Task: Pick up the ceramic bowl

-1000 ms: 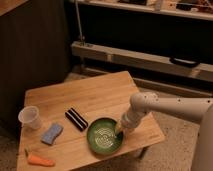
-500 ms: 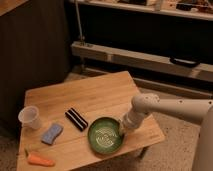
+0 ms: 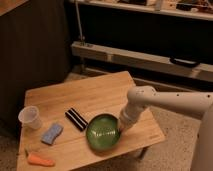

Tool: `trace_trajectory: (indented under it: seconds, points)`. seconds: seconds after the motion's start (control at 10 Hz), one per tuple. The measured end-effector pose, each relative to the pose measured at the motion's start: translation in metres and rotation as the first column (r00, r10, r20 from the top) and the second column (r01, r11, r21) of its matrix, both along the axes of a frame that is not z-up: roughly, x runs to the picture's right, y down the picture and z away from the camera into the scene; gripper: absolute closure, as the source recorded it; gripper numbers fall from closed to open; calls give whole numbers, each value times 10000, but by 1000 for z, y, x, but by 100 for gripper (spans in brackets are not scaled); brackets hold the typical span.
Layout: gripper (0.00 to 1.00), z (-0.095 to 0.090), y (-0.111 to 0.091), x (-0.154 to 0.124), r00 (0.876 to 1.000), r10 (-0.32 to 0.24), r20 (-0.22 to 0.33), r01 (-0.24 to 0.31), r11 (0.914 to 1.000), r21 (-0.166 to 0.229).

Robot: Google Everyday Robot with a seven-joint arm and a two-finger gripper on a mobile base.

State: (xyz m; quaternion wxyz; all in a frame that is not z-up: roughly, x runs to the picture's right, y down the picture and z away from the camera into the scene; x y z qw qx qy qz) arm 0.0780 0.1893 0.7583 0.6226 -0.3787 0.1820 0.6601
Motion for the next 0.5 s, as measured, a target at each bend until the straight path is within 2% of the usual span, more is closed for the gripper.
trace_trajectory:
  seconds: [0.1, 0.4, 0.5]
  points:
    - [100, -24, -28, -9, 9996, -262, 56, 261, 9995, 202]
    - [100, -64, -84, -26, 9988, -379, 305, 359, 9972, 655]
    - [100, -68, -96, -26, 9982, -207, 567, 160, 9964, 831]
